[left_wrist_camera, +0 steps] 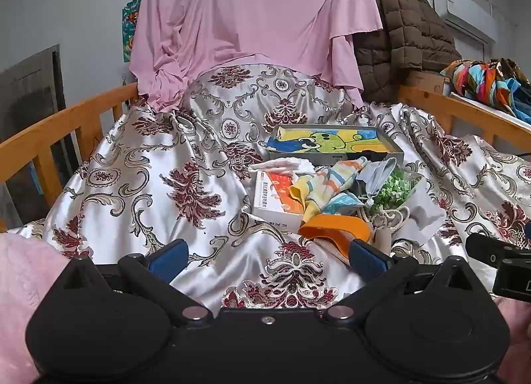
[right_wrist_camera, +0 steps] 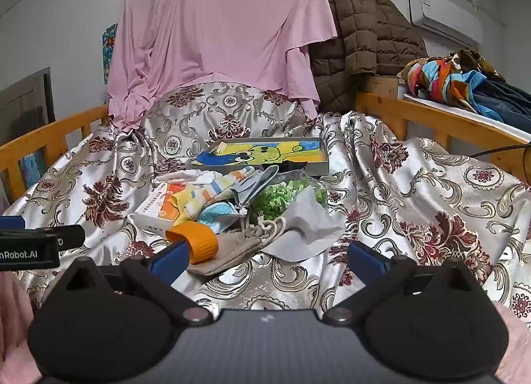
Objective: Organize soft objects
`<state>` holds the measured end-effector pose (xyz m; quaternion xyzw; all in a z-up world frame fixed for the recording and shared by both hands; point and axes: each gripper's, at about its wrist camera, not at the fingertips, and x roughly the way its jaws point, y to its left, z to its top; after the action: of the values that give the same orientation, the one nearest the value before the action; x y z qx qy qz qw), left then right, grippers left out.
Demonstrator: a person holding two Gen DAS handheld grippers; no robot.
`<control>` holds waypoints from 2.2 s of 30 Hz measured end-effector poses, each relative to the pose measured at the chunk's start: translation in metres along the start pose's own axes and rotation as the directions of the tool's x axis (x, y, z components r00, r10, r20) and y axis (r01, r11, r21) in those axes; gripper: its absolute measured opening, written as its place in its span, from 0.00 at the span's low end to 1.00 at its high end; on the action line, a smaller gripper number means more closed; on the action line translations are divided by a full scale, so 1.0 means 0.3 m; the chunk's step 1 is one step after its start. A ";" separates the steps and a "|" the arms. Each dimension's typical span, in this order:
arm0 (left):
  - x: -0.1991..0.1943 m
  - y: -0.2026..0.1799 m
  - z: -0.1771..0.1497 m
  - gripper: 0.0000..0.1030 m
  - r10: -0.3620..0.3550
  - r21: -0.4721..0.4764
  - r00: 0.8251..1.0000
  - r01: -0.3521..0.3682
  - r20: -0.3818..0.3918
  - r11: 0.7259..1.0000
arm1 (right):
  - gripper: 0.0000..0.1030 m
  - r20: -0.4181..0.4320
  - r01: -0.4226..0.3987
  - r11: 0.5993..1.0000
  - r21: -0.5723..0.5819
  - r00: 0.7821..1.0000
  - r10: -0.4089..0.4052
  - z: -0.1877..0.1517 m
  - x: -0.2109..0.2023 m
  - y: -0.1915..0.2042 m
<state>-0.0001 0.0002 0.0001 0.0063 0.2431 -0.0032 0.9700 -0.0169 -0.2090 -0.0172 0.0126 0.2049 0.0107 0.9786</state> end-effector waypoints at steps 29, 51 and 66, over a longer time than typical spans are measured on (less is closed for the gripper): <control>0.002 0.023 0.002 0.99 0.005 -0.001 1.000 -0.005 0.006 1.000 | 1.00 0.002 0.004 1.000 -0.009 1.000 -0.004 0.002 -0.001 0.004; 0.000 0.022 0.005 0.99 0.008 0.002 1.000 -0.008 0.009 1.000 | 1.00 0.003 0.005 1.000 -0.011 1.000 -0.005 0.000 -0.002 0.004; -0.001 0.020 0.005 0.99 0.008 0.002 1.000 -0.008 0.010 1.000 | 1.00 0.004 0.005 1.000 -0.012 1.000 -0.005 -0.001 -0.002 0.005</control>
<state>0.0004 0.0061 0.0015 0.0085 0.2383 0.0004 0.9712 -0.0177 -0.2076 -0.0171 0.0062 0.2031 0.0095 0.9791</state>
